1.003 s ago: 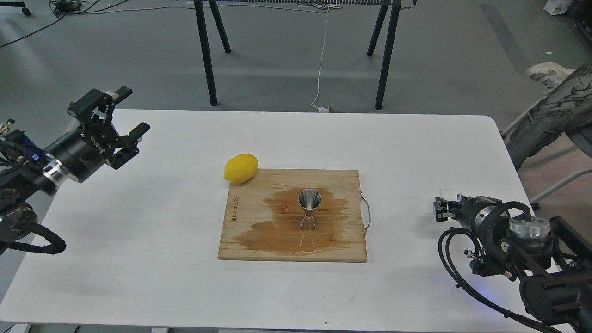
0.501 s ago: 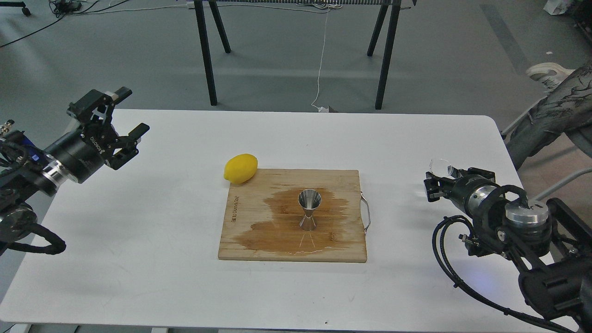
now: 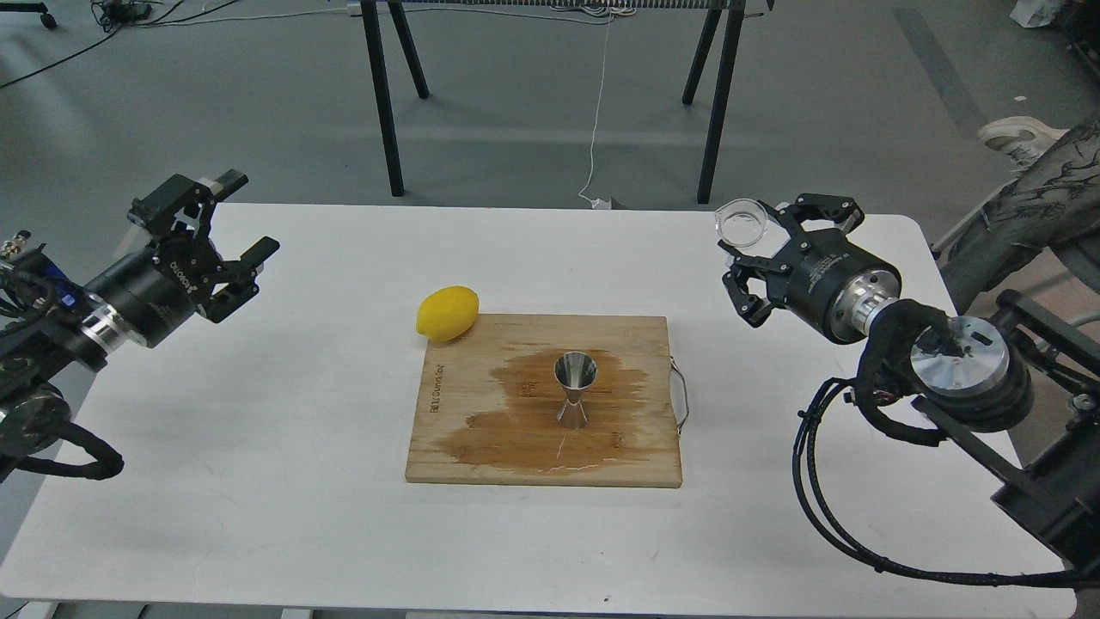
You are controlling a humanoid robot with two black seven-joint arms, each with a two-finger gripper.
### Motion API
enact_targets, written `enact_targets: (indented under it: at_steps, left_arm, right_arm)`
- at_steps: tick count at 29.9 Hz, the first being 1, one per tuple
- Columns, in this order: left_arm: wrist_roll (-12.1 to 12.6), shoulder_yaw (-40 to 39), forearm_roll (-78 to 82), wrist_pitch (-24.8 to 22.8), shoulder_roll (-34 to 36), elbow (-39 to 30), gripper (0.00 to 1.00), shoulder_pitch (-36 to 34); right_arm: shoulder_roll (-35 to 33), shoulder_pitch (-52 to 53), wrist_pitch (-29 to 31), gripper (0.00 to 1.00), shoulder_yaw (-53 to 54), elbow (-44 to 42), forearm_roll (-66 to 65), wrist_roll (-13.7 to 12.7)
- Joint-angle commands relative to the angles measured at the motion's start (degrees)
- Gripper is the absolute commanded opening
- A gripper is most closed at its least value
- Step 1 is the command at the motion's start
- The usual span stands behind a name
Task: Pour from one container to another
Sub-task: 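Move the held glass with the right gripper above the jigger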
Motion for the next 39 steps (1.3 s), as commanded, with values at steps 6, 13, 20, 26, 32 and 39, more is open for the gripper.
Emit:
enact_targets:
  at_steps: [6, 13, 20, 26, 32, 39]
  left_arm:
    - [0.0, 0.0, 0.0, 0.0, 0.1, 0.0, 0.96, 0.4]
    - [0.0, 0.0, 0.0, 0.0, 0.0, 0.0, 0.96, 0.5]
    - [0.0, 0.0, 0.0, 0.0, 0.1, 0.0, 0.95, 0.6]
    - [0.0, -0.1, 0.0, 0.0, 0.1, 0.0, 0.95, 1.2]
    - [0.0, -0.1, 0.0, 0.0, 0.1, 0.0, 0.95, 1.2]
    - [0.0, -0.2, 0.0, 0.0, 0.1, 0.0, 0.96, 1.2]
  right_arm:
    - [0.6, 8.8, 0.0, 0.49, -15.3, 1.2, -12.8, -0.1]
    - [3.3, 13.7, 0.0, 0.49, -24.9, 0.9, -23.9, 0.2]
    - [3.6, 15.5, 0.0, 0.49, -30.7, 0.8, -30.4, 0.2]
    - [3.6, 16.2, 0.0, 0.49, -34.5, 0.3, -38.1, 0.2]
    - [2.9, 16.2, 0.0, 0.49, -36.4, 0.1, -43.0, 0.4]
    - [3.0, 16.7, 0.0, 0.49, -40.2, -1.3, -49.1, 1.3]
